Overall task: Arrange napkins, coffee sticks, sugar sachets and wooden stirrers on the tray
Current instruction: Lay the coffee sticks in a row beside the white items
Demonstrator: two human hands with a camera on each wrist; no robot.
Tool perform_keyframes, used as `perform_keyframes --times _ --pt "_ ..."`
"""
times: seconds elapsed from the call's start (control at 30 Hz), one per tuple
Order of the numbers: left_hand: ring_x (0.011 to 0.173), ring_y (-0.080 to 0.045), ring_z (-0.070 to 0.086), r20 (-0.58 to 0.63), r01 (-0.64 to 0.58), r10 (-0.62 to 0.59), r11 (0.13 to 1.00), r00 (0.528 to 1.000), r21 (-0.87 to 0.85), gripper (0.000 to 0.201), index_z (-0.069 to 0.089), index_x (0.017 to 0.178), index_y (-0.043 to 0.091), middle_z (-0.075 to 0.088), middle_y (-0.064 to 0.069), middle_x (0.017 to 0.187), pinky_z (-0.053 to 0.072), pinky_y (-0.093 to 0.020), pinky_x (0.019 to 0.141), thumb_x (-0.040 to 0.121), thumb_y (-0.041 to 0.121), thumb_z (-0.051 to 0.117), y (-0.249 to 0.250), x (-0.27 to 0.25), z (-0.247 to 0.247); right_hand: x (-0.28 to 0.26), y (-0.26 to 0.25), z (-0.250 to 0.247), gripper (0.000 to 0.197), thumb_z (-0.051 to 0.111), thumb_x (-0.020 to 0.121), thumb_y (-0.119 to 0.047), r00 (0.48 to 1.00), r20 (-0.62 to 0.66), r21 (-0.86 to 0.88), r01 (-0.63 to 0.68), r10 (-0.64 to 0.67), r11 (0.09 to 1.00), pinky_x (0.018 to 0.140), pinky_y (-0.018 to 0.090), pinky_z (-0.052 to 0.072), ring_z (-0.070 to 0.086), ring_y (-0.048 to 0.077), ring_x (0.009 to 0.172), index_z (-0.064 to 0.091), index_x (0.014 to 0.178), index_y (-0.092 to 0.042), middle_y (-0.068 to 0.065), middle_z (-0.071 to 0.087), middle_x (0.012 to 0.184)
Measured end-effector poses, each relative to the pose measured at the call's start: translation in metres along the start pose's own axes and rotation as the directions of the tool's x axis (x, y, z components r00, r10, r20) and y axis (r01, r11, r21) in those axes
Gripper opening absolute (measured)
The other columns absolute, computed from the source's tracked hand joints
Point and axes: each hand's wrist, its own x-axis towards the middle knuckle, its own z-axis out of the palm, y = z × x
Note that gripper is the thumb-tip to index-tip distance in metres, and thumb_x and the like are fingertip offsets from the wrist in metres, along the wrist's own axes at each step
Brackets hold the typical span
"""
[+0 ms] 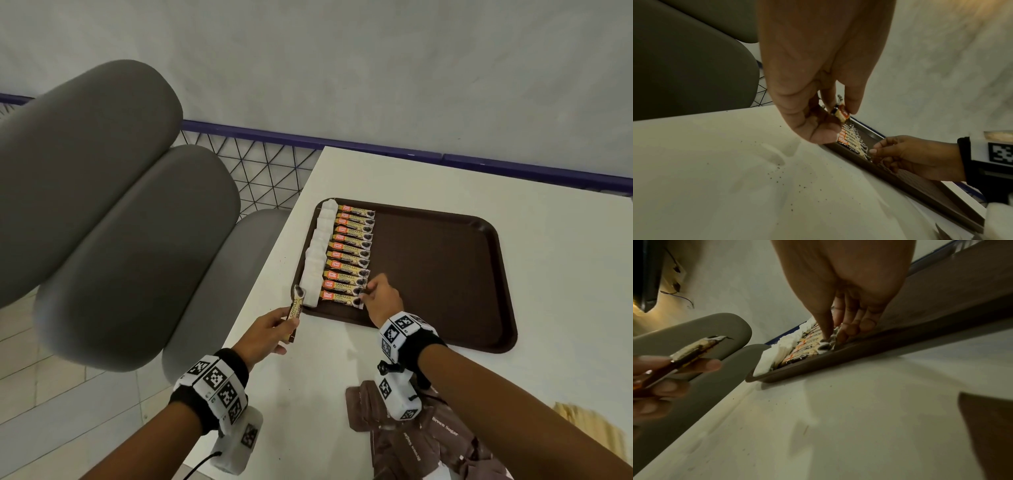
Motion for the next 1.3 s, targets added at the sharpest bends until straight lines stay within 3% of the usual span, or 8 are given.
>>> perform_keyframes --times 0.23,0.37,0.47,0.57,0.77,0.9,1.1,1.3 --pt "0.078 -0.013 0.055 0.026 -0.034 0.033 0.998 0.999 0.048 0.031 0.054 0.125 0.014 0.057 -0.002 0.086 0.047 -0.022 0.066 0.094 0.019 0.053 0.005 0.005 0.004 -0.01 -0.004 -0.008 0.003 0.053 0.09 -0.012 0.98 0.0 0.184 0.196 -0.199 0.963 0.061 0.012 0.039 0.056 0.015 0.084 0.051 0.092 -0.014 0.006 0.057 0.091" --pt "0.077 -0.011 0.059 0.024 -0.077 0.075 0.992 0.997 0.097 0.029 0.055 0.121 0.015 0.059 -0.002 0.087 0.048 -0.02 0.064 0.092 0.017 0.057 0.01 0.007 0.011 -0.023 -0.019 -0.011 0.015 0.053 0.092 -0.017 0.947 0.104 0.307 0.259 -0.303 0.916 0.084 0.028 0.047 0.055 0.014 0.093 0.061 0.103 -0.01 0.002 0.058 0.1" --pt "0.07 -0.005 0.06 0.045 -0.105 0.101 0.988 0.994 0.11 0.024 0.057 0.113 0.016 0.06 0.0 0.08 0.047 -0.018 0.062 0.09 0.013 0.06 0.015 0.007 0.016 -0.033 -0.028 -0.01 0.028 0.055 0.091 -0.021 0.916 0.197 0.397 0.253 -0.351 0.882 0.09 0.026 0.046 0.056 0.013 0.095 0.058 0.117 -0.011 0.004 0.06 0.105" --pt "0.061 0.002 0.059 0.079 -0.136 0.126 0.98 0.989 0.146 0.022 0.06 0.109 0.018 0.06 0.002 0.074 0.044 -0.014 0.058 0.088 0.011 0.061 0.017 0.005 0.02 -0.037 -0.031 -0.01 0.017 0.059 0.089 -0.017 0.895 0.187 0.442 0.291 -0.404 0.849 0.075 0.007 0.041 0.052 0.003 0.081 0.061 0.106 -0.013 -0.006 0.059 0.089" --pt "0.068 -0.015 0.053 -0.102 -0.163 0.177 0.977 0.979 0.137 0.008 0.066 0.089 0.015 0.057 0.003 0.069 0.048 -0.025 0.068 0.083 0.02 0.069 0.014 0.006 0.012 -0.036 -0.017 -0.021 0.009 0.067 0.083 -0.016 0.902 0.199 0.483 0.251 -0.384 0.839 0.073 0.022 0.039 0.047 0.008 0.073 0.059 0.078 -0.014 -0.006 0.056 0.077" --pt "0.065 -0.014 0.054 -0.178 -0.21 0.229 0.971 0.957 0.115 0.008 0.067 0.081 0.016 0.056 0.002 0.067 0.047 -0.025 0.069 0.081 0.022 0.072 0.019 0.009 0.013 -0.037 -0.009 -0.026 0.017 0.067 0.082 -0.013 0.897 0.218 0.501 0.236 -0.385 0.833 0.066 0.014 0.038 0.044 0.004 0.067 0.058 0.073 -0.024 -0.007 0.053 0.072" --pt "0.078 -0.018 0.059 -0.229 -0.208 0.201 0.978 0.952 -0.008 0.025 0.063 0.109 0.009 0.066 -0.005 0.081 0.051 -0.034 0.086 0.085 0.013 0.066 0.022 0.02 0.021 -0.03 -0.006 -0.028 0.007 0.064 0.085 -0.01 0.952 0.125 0.483 0.187 -0.278 0.856 0.058 0.011 0.039 0.047 0.005 0.064 0.062 0.079 -0.014 -0.005 0.054 0.069" --pt "0.084 -0.019 0.062 -0.273 -0.19 0.177 0.982 0.946 -0.021 0.026 0.063 0.111 0.006 0.066 -0.004 0.086 0.051 -0.033 0.087 0.086 0.011 0.065 0.012 0.026 0.011 -0.017 0.005 -0.026 0.01 0.059 0.088 -0.01 0.988 0.123 0.396 0.041 -0.097 0.917 0.06 0.013 0.038 0.049 0.0 0.066 0.064 0.079 -0.012 -0.01 0.056 0.07"
